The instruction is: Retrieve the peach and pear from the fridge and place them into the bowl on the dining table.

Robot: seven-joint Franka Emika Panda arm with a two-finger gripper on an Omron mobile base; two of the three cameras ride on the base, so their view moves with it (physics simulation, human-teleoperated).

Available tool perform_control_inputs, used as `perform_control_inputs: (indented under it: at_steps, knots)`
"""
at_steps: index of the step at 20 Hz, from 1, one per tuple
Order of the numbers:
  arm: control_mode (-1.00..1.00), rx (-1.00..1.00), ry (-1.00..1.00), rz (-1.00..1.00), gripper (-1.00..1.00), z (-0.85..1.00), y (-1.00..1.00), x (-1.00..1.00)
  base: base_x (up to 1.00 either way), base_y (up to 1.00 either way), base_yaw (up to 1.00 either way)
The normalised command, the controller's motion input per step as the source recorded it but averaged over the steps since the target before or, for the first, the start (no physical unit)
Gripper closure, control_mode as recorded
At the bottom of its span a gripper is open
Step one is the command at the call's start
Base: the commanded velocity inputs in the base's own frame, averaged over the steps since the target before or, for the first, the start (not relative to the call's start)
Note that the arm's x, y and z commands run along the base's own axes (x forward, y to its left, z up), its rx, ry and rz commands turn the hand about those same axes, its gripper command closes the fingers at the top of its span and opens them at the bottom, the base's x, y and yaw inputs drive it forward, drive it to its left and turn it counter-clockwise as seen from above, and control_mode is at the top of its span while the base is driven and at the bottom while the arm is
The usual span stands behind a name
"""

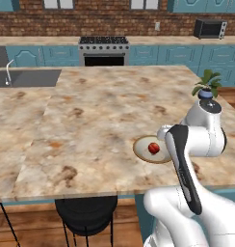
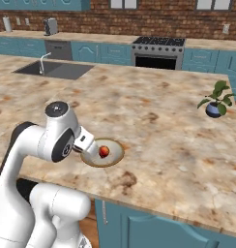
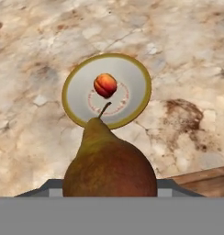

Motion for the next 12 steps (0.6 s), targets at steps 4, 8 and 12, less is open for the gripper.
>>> perform_control_inputs:
  at_steps: [4,8,12]
  knots:
    - [-1.0,0.0,0.03,-0.02,1.0,-0.47,0.0,0.42,0.0,0.0,0.0]
    - [-1.0,0.0,0.0,-0.01,1.0,-0.36,0.0,0.39,0.0,0.0,0.0]
    - [-1.0,0.0,0.0,-0.02,1.0,-0.25,0.0,0.36,0.0,0.0,0.0]
